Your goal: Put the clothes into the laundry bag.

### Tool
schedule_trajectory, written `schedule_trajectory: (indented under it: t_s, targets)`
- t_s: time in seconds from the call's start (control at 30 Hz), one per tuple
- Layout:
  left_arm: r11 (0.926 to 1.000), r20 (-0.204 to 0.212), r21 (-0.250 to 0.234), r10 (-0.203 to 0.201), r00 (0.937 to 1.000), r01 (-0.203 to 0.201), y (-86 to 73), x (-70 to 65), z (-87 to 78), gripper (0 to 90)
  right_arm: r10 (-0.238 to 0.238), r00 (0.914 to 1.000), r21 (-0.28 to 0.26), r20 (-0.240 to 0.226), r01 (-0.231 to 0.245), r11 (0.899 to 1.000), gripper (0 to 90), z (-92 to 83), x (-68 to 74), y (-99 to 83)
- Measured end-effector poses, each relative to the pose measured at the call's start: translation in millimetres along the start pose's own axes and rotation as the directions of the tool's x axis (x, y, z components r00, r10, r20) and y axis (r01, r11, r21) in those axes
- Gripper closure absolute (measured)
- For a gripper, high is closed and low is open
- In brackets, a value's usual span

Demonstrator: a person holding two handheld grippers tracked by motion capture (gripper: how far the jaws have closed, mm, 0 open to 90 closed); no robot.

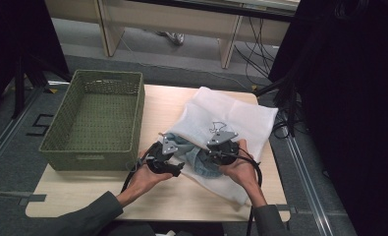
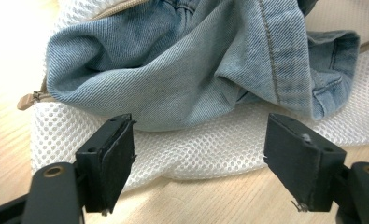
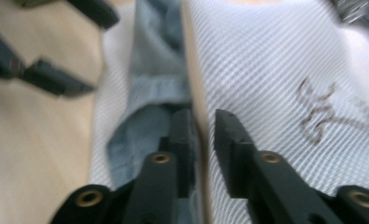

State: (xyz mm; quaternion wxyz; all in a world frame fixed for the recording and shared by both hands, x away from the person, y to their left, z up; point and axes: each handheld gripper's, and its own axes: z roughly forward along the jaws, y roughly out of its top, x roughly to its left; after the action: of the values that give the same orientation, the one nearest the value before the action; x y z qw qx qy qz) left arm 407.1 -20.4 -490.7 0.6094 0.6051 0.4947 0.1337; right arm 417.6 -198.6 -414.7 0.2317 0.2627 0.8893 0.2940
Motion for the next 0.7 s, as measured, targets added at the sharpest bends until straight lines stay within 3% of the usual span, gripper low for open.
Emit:
schedule_trajectory:
  t_s: [0.03,0.07,0.13,0.17,0.2,0.23,0.27,0.3,0.33,0.37,0.4,0.43,0.47,0.5,0.53,0.57,0.6,0.63,0.67,0.7]
  targets:
    - [0.9993,-0.014,-0.03,-0.023,0.9996,0.022,0.2,-1.1,1.1,23.9,-0.017,0.9998,-0.007,-0.004,0.017,1.0,72.6,0.1,0.1,2.6]
    - [0.7543,0.079,0.428,0.517,0.8521,-0.498,23.8,34.0,-28.9,23.7,-0.015,0.9998,-0.017,0.01,0.015,1.0,70.7,-0.6,1.0,5.6]
    - [0.7661,0.072,0.427,0.501,0.8626,-0.481,24.5,34.7,-29.7,23.6,-0.038,0.9988,-0.053,0.03,0.04,0.998,66.2,0.7,3.4,13.7]
    - [0.7603,0.072,0.438,0.502,0.8618,-0.479,25.8,35.8,-31.0,23.5,-0.059,0.998,-0.048,0.022,0.06,0.997,64.2,2.8,4.6,18.3]
    - [0.7738,0.058,0.426,0.494,0.8674,-0.469,24.9,36.1,-30.9,23.3,-0.073,0.9971,-0.052,0.025,0.074,0.996,62.1,6.1,7.0,23.2]
    - [0.7669,0.062,0.429,0.503,0.8623,-0.478,25.4,37.0,-31.7,23.2,-0.085,0.9959,-0.055,0.031,0.087,0.995,59.8,10.0,9.7,28.0]
    - [0.7622,0.066,0.438,0.502,0.8625,-0.477,25.3,37.3,-32.5,23.2,-0.09,0.9958,-0.048,0.015,0.091,0.995,58.5,15.3,12.7,32.7]
    - [0.7611,0.067,0.44,0.501,0.8627,-0.476,24.9,37.4,-32.9,23.1,-0.082,0.9965,-0.03,0.019,0.082,0.996,57.0,21.2,16.4,37.1]
    - [0.7597,0.067,0.443,0.502,0.8625,-0.476,24.5,37.6,-33.3,23.1,-0.105,0.9936,-0.014,0.041,0.106,0.994,56.0,27.4,17.4,40.3]
    - [0.7731,0.059,0.434,0.488,0.8709,-0.463,22.9,36.9,-33.0,23.0,-0.144,0.9885,0.003,0.046,0.144,0.99,54.7,34.1,16.9,42.9]
    - [0.761,0.068,0.444,0.498,0.8646,-0.473,23.4,37.6,-33.8,22.8,-0.14,0.9887,0.029,0.054,0.139,0.99,55.2,40.3,17.1,44.2]
    - [0.7666,0.064,0.445,0.488,0.8703,-0.463,22.3,37.4,-34.2,22.8,-0.152,0.9861,0.044,0.068,0.149,0.988,58.5,46.1,16.2,44.8]
    - [0.756,0.073,0.45,0.499,0.8634,-0.475,23.1,38.6,-34.4,22.7,-0.173,0.9806,0.069,0.094,0.166,0.984,66.7,52.4,14.0,44.8]
    - [0.7533,0.072,0.448,0.506,0.8595,-0.481,23.0,39.3,-34.0,22.6,-0.176,0.9804,0.081,0.09,0.169,0.982,76.2,55.7,12.0,44.4]
    - [0.7608,0.069,0.451,0.491,0.8683,-0.466,22.1,39.4,-34.1,22.6,-0.171,0.9814,0.082,0.086,0.165,0.983,81.8,56.3,10.8,44.1]
    - [0.7639,0.07,0.445,0.491,0.8683,-0.468,22.1,40.2,-33.7,22.3,-0.165,0.9821,0.078,0.091,0.158,0.984,85.1,55.4,10.0,43.9]
    - [0.7602,0.072,0.448,0.494,0.8664,-0.471,22.3,41.3,-33.5,22.1,-0.169,0.9823,0.083,0.082,0.162,0.983,85.8,53.6,9.6,44.2]
    - [0.7615,0.064,0.448,0.495,0.8666,-0.468,21.3,41.3,-34.0,21.9,-0.177,0.9819,0.071,0.068,0.172,0.983,86.1,49.8,8.5,45.2]
    - [0.7669,0.059,0.453,0.483,0.8736,-0.455,19.9,41.1,-34.5,21.9,-0.133,0.9896,0.064,0.056,0.129,0.99,86.2,44.0,9.1,45.3]
    - [0.7762,0.046,0.446,0.477,0.8776,-0.445,18.3,41.1,-34.4,21.9,-0.127,0.9913,0.057,0.032,0.125,0.99,86.2,37.5,8.6,45.4]
